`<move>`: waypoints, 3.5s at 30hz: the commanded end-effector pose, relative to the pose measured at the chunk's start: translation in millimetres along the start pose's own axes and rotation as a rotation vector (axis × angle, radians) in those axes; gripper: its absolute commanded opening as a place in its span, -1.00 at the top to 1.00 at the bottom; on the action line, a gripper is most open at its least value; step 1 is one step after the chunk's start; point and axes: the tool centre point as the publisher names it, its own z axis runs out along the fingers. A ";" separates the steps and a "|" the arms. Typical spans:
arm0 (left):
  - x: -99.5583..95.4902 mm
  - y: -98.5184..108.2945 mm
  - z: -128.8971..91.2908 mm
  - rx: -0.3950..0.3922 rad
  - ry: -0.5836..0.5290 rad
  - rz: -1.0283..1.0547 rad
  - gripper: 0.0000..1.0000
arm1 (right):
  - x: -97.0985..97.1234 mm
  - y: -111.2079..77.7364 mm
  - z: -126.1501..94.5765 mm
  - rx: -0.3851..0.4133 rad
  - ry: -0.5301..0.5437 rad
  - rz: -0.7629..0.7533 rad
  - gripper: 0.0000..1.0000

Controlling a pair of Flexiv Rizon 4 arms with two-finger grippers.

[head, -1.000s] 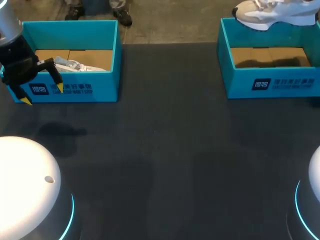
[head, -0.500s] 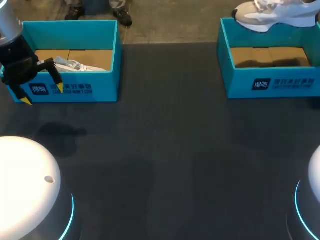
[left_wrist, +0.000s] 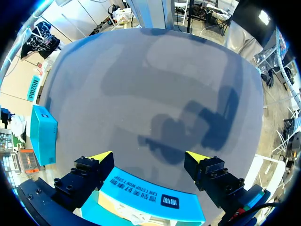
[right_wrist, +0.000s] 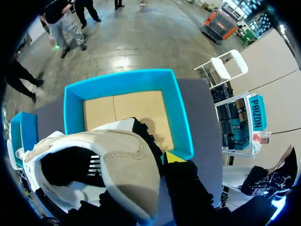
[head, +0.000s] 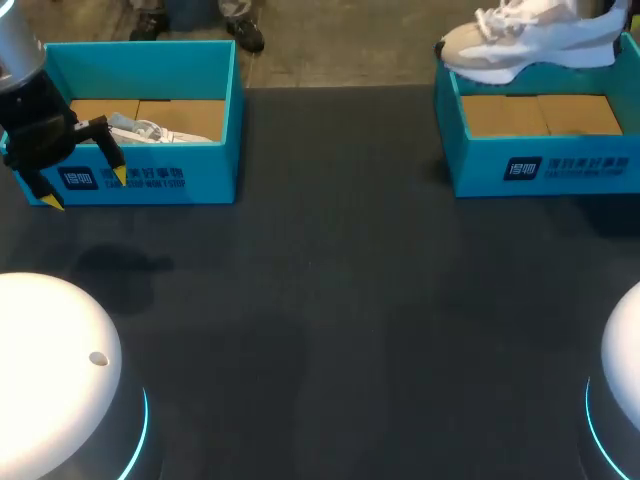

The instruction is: Take the shoe out of the shoebox, open the shoe tongue, remove and reinsert the insole, then place the shoe into the shoebox

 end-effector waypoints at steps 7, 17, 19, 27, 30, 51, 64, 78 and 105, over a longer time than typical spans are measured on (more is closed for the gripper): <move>0.2 -0.5 0.1 -0.002 0.001 0.001 -1.00 | 23.2 -67.5 -19.8 -0.029 0.002 -0.004 1.00; 0.2 -0.5 0.1 -0.002 0.001 0.001 -1.00 | 45.2 -121.0 -37.7 -0.020 0.012 -0.024 1.00; 0.2 -0.5 0.1 -0.002 0.001 0.001 -1.00 | 48.9 -132.3 -40.6 -0.023 0.016 -0.024 1.00; 0.2 -0.5 0.1 -0.002 0.001 0.001 -1.00 | 67.9 -178.4 -47.8 -0.021 0.020 -0.038 1.00; 0.2 -0.5 0.1 -0.002 0.001 0.001 -1.00 | 74.7 -193.6 -49.2 -0.017 0.025 -0.045 1.00; 0.2 -0.5 0.1 -0.002 0.001 0.001 -1.00 | 131.4 -301.3 -50.4 -0.002 0.048 -0.096 1.00; 0.2 -0.5 0.1 -0.002 0.001 0.001 -1.00 | 171.7 -355.9 -37.9 0.021 0.058 -0.120 1.00; 0.2 -0.5 0.1 -0.002 0.001 0.001 -1.00 | 212.0 -390.8 -17.5 0.018 0.013 -0.156 1.00; 0.2 -0.5 0.1 -0.002 0.001 0.001 -1.00 | 298.0 -406.4 70.8 -0.027 0.064 -0.186 1.00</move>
